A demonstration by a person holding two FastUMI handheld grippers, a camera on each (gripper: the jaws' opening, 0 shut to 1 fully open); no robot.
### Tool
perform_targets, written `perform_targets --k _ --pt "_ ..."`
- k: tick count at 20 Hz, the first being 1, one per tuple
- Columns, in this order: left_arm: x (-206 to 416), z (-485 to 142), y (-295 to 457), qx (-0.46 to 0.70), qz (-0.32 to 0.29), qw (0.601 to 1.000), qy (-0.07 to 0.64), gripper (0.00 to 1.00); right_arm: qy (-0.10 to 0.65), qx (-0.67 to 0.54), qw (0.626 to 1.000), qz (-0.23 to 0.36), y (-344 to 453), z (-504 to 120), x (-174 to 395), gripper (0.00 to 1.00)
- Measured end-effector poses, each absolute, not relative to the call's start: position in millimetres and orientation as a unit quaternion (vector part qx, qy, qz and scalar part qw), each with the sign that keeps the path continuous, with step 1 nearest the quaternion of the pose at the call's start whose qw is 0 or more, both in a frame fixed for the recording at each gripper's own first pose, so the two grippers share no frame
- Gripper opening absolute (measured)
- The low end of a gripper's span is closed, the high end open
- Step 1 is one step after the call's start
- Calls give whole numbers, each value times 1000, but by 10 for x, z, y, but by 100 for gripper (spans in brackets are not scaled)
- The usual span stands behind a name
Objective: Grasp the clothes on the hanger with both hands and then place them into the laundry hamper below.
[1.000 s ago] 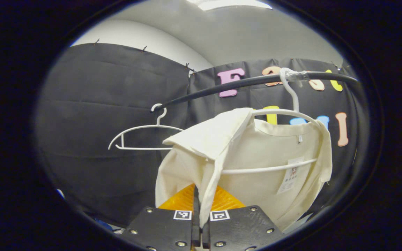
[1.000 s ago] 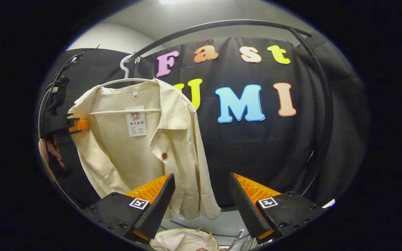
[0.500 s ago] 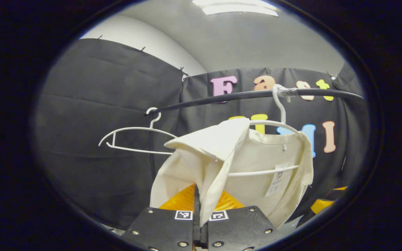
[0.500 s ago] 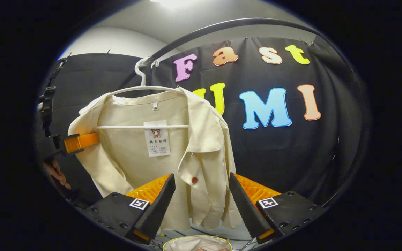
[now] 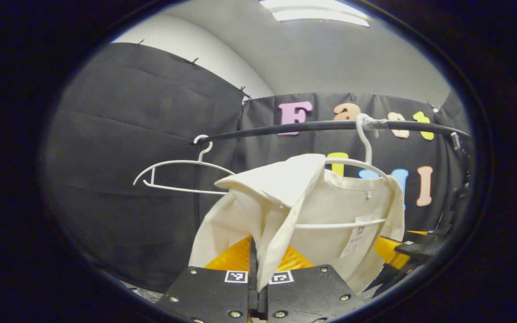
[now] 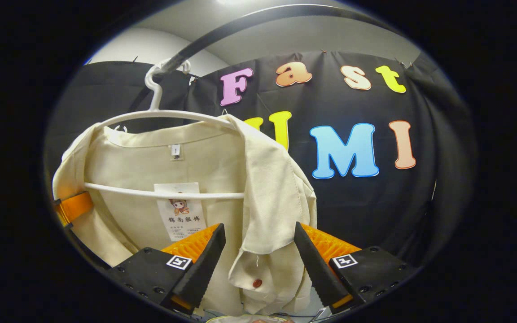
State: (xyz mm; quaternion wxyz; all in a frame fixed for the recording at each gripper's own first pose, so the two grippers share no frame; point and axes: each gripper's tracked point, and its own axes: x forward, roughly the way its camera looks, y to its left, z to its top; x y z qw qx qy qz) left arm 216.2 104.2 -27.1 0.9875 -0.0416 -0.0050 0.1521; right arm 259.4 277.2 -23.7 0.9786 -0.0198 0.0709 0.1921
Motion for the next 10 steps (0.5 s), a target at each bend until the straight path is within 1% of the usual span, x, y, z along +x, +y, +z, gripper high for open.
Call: perform_targets --k 3,5,6,7,8,9,10 --pt "2139 -266 1039 -32 154 987 -6 2 81 -27 981 176 2760 -379 2779 98" --pt "2134 -249 1028 -22 154 988 -4 2 79 -24 981 178 2787 -408 2876 98" --pt "2130 -239 1014 -18 154 988 -2 2 77 -22 980 182 2809 -420 2913 92" --pt "2105 -234 1010 -14 153 988 0 2 80 -23 980 183 2819 -439 2963 92" --pt "2088 -219 1006 -12 153 988 1 2 82 -21 979 187 2819 -445 3000 70" --pt "2069 -210 1006 -12 153 988 0 2 86 -12 976 199 2848 -449 3021 56" --pt "2054 -204 1014 -13 154 988 0 2 89 1 973 215 2891 -449 3053 38"
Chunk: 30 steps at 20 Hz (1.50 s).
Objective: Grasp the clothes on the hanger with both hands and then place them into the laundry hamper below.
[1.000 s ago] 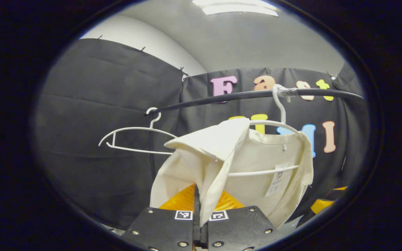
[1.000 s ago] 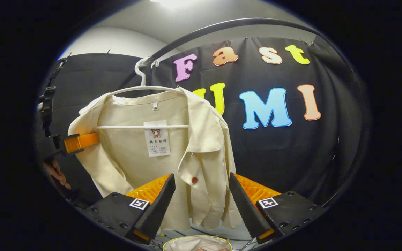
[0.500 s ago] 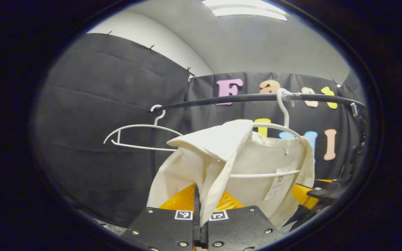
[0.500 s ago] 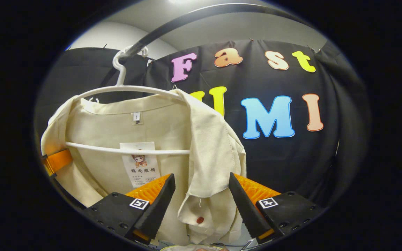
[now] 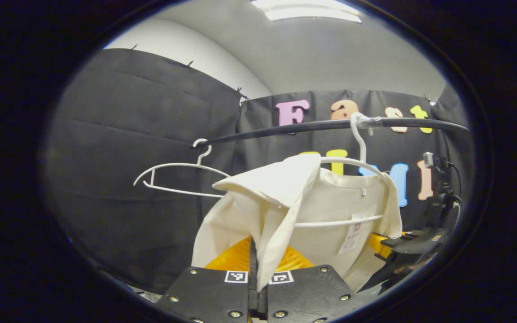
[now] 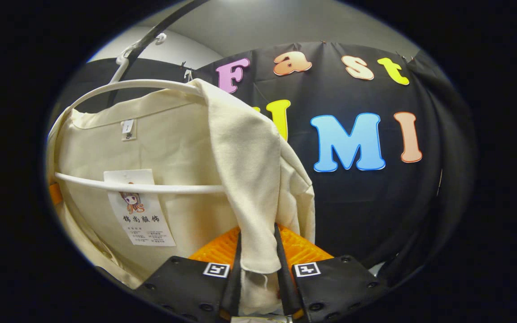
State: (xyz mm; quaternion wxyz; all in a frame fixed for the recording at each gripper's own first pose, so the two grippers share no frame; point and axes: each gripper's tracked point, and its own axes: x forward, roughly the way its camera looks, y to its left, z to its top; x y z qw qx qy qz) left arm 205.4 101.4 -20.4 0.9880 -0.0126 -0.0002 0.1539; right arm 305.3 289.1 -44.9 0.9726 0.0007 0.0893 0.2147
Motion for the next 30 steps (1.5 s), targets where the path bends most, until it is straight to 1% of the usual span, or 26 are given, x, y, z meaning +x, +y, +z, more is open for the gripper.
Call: perform_targets --k 1,2,3,4,6,7,8,12,13,14,17,18,19,20,21,22,23,25,27,30 --pt "2032 -202 1012 -12 155 988 0 2 92 9 972 217 2893 -459 3126 31" --pt "2020 -197 1004 -10 155 988 1 2 89 18 969 229 2910 -418 3114 11" --pt "2015 -203 997 -8 154 988 2 2 85 18 968 235 2888 -394 3138 11" --pt "2004 -207 1006 -8 154 988 4 2 82 17 966 244 2899 -384 3159 3" --pt "2008 -205 1027 -10 152 988 5 2 63 7 968 242 2846 -313 3127 3" --pt "2017 -196 1016 -14 151 988 1 2 50 6 970 236 2793 -256 3094 0" --pt "2022 -166 1006 -20 148 989 -7 2 42 5 972 230 2749 -239 3040 3" --pt "2000 -83 1054 -25 148 989 -12 2 9 2 978 207 2586 -22 3057 3" --pt "1971 -97 1049 -33 148 988 -7 2 9 0 979 203 2576 -21 3074 0" --pt "1946 -69 1070 -40 150 988 -10 2 5 -1 980 199 2550 9 3066 3" --pt "1879 18 1092 -45 141 989 -17 2 -11 -6 982 188 2481 83 3044 3" --pt "1858 43 1102 -36 140 989 -17 2 -14 -8 982 187 2474 76 3039 3" --pt "1836 46 1111 -28 139 990 -16 2 -14 -11 982 186 2462 80 3027 0" --pt "1829 53 1119 -28 138 990 -14 2 -11 -11 982 190 2455 63 3006 0" --pt "1811 59 1106 -33 137 990 -12 2 -2 -5 980 200 2462 30 2951 3" --pt "1791 77 1090 -40 132 990 -12 2 5 0 978 210 2454 -6 2877 0" --pt "1790 89 1073 -43 121 992 -12 2 8 1 976 217 2415 -25 2794 3" --pt "1749 102 1092 -35 101 994 -1 2 13 -3 973 230 2375 -36 2678 3" --pt "1676 141 1097 -17 85 996 3 2 9 -7 973 232 2323 37 2639 3" --pt "1615 197 904 -29 28 999 19 1 17 19 971 238 2346 116 2617 0"
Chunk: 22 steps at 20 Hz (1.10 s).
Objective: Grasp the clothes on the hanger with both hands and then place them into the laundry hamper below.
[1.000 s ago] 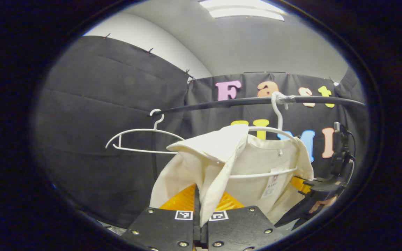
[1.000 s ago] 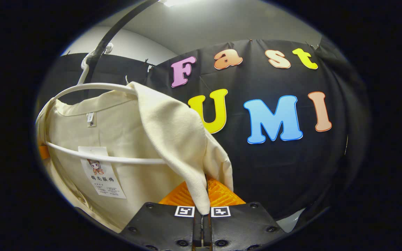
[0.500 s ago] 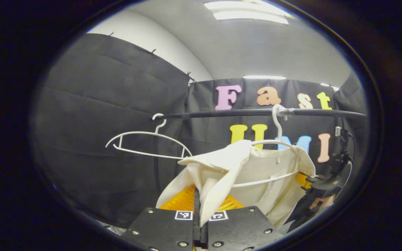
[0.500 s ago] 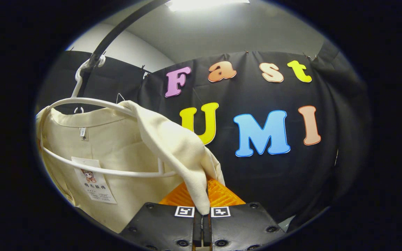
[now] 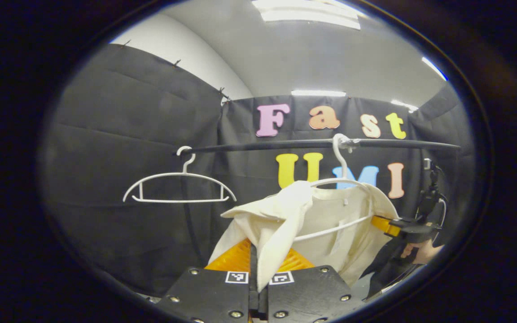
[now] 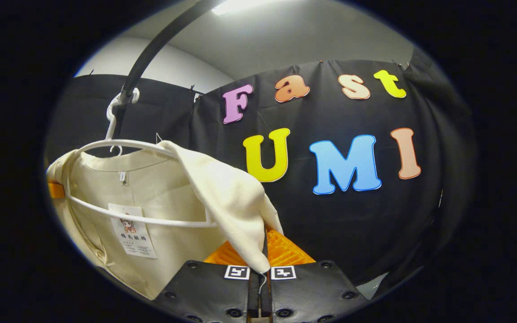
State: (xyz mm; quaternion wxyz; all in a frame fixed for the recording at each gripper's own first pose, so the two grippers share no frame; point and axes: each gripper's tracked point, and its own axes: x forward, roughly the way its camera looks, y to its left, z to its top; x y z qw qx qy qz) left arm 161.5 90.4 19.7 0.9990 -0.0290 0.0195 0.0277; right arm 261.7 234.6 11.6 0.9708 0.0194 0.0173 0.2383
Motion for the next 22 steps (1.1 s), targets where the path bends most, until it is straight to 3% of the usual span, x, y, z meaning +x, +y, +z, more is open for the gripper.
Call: perform_targets --k 3,4,7,13,14,18,22 --pt "1554 331 1021 -50 23 998 4 2 15 39 971 236 2262 205 2565 3" --pt "1550 357 1068 -55 25 998 -1 2 12 45 970 240 2267 224 2551 0" --pt "1600 418 1092 -71 20 997 -6 2 6 54 972 230 2215 281 2617 7" --pt "1485 679 1112 -64 -18 998 -11 2 -26 53 980 188 2104 457 2820 7" --pt "1476 723 1101 -65 -25 998 -9 1 -35 47 981 185 2092 492 2851 3" --pt "1580 804 1265 -28 -5 999 -16 1 -54 21 983 176 2100 519 3009 6" --pt "1895 833 1381 11 12 999 -28 0 -79 14 984 156 2084 563 3167 0"
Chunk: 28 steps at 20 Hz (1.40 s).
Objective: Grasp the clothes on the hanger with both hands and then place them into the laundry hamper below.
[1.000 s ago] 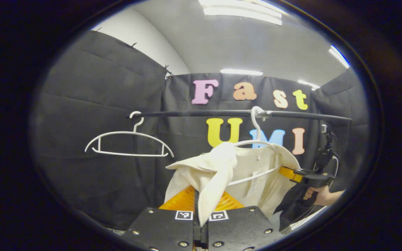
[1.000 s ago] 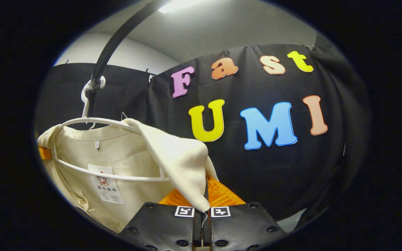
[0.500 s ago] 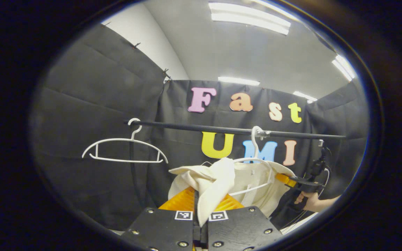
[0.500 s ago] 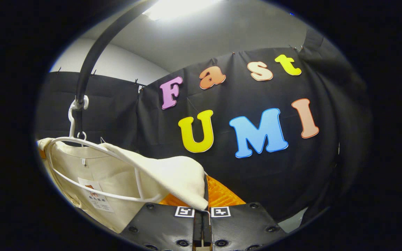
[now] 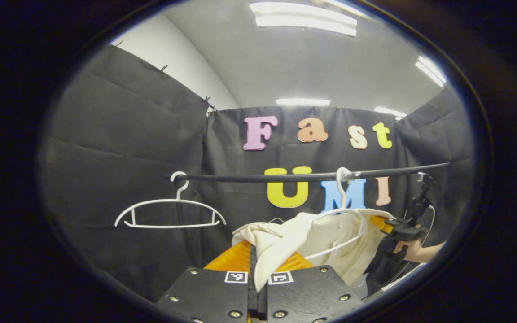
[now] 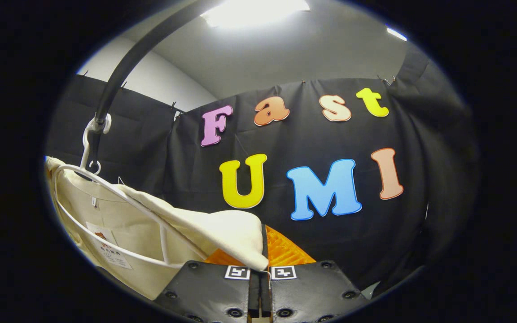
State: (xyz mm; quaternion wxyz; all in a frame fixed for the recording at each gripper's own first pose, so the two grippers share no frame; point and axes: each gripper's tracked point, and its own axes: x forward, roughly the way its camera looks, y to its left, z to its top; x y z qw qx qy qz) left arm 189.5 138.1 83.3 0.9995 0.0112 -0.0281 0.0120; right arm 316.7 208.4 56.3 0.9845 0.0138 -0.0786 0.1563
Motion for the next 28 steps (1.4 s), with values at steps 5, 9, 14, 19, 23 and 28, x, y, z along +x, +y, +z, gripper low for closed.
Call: perform_targets --k 5,9,14,19,23,28 --pt "2122 736 1774 -11 17 999 -27 2 -121 -24 983 133 2072 618 3300 3" --pt "2173 694 2005 -32 20 999 -31 2 -162 -68 976 127 2148 777 3368 6" --pt "2480 508 2243 -35 21 999 -15 2 -162 -83 974 134 2236 662 3517 6" --pt "2519 -45 2239 -57 11 998 4 2 -134 -95 977 136 2194 361 3697 3" --pt "2280 -579 2248 -67 13 997 37 2 -88 -96 983 126 2097 -16 3817 3" --pt "2218 -953 2096 -79 15 994 68 2 -53 -74 990 110 1857 -347 3592 3"
